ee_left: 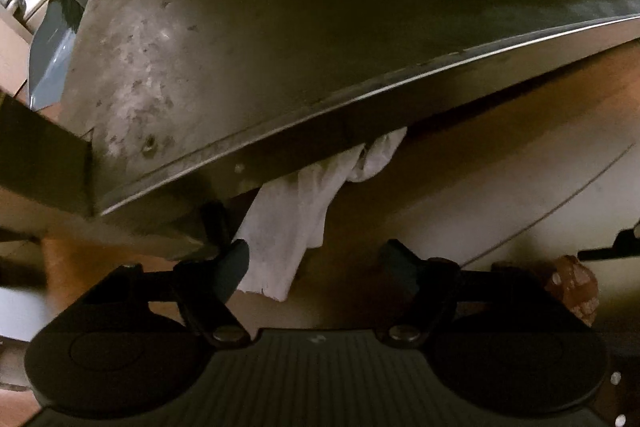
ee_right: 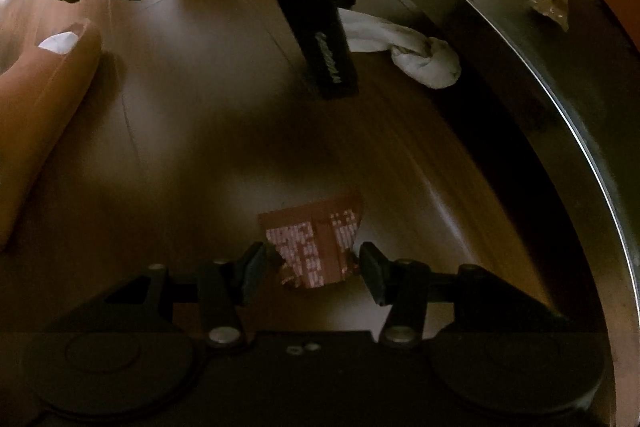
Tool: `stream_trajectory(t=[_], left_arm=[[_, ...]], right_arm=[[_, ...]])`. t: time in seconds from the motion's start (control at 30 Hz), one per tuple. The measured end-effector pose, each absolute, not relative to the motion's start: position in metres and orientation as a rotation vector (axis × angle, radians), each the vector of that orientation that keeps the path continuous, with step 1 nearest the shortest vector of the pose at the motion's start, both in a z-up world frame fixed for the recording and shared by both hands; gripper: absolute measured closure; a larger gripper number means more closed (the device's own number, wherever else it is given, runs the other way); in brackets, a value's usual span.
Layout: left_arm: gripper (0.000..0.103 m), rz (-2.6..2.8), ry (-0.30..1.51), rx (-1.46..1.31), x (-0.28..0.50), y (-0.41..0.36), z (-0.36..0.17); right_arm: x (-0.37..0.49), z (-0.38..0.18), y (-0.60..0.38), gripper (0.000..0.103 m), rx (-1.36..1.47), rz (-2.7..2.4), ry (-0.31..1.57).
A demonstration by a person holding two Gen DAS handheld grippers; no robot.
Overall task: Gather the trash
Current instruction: 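Grasp the white tissue with left tool while right tool grasps the red wrapper, then carry the tissue with left tool while right tool carries the red wrapper to the wastebasket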
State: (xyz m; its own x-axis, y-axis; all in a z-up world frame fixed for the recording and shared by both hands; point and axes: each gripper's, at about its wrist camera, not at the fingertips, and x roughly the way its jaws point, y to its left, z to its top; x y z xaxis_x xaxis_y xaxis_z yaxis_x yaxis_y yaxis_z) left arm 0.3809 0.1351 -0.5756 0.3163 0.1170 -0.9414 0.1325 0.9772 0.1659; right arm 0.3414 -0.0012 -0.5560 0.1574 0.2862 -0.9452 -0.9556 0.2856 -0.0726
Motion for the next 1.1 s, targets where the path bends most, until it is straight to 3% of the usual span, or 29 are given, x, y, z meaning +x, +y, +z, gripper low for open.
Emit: stream_trajectory(t=[0.13, 0.2, 0.37, 0.6, 0.8, 1.1], left_arm=[[0.044, 0.006, 1.251, 0.198, 0.391, 0.135, -0.576], [0.063, 0.007, 1.248, 0.18, 0.392, 0.134, -0.574], [0.093, 0.012, 1.248, 0.16, 0.392, 0.136, -0.573], [0.1, 0.036, 1.27, 0.151, 0.377, 0.137, -0.569], [0.101, -0.003, 1.287, 0.124, 0.352, 0.134, -0.547], [0.101, -0.138, 1.267, 0.196, 0.304, 0.13, -0.467]], right_arm=[[0.343, -0.563, 0.006, 0.052, -0.834, 1.06, 1.015], [0.344, -0.564, 0.007, 0.054, -0.831, 1.062, 1.015], [0.348, -0.565, 0.008, 0.055, -0.805, 1.056, 1.032], [0.345, -0.559, 0.002, 0.071, -0.778, 1.019, 1.062], [0.343, -0.528, -0.019, 0.072, -0.662, 0.925, 1.099], [0.324, -0.44, -0.051, 0.072, -0.475, 0.758, 1.152]])
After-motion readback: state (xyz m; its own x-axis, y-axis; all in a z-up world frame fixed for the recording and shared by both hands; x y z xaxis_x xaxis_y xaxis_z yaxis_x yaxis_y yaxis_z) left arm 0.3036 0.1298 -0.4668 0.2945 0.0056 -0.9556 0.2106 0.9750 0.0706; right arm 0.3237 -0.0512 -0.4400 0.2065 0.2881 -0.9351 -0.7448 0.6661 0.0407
